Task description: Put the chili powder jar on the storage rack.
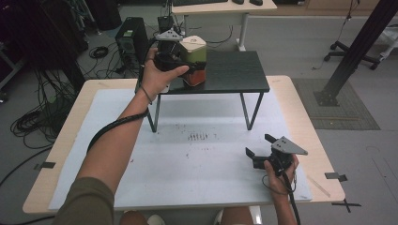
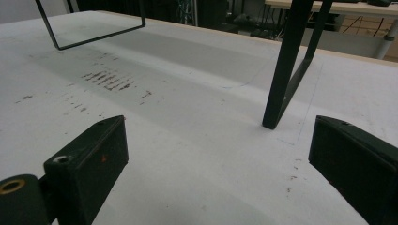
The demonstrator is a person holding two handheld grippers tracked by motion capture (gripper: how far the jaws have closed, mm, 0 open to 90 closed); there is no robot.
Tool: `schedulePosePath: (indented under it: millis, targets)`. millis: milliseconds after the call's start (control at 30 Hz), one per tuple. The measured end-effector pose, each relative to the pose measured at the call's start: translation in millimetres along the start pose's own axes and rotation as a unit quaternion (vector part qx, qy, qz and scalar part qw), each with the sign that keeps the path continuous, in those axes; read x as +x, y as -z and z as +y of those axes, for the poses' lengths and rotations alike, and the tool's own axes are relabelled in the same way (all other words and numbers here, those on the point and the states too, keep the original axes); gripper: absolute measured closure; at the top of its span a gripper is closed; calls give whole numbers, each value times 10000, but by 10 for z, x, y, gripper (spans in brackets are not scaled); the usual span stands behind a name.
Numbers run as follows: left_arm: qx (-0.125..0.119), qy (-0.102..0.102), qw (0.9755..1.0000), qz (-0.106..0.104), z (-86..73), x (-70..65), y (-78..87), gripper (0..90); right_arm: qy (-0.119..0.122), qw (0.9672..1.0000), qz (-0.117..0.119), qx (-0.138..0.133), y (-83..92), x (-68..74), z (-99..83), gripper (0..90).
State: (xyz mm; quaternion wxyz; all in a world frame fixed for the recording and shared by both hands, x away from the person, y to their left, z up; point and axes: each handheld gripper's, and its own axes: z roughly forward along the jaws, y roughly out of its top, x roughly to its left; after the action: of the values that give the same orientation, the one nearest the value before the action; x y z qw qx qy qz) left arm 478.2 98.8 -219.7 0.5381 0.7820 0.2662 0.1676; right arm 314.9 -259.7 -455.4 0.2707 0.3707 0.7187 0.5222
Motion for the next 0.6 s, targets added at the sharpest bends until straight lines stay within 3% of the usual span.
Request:
schedulePosePath:
  millis: [600]
  targets:
    - [13,5,10000,-4,3,3,-1,287,-12,10000,-3,-7,2,-3,0,49]
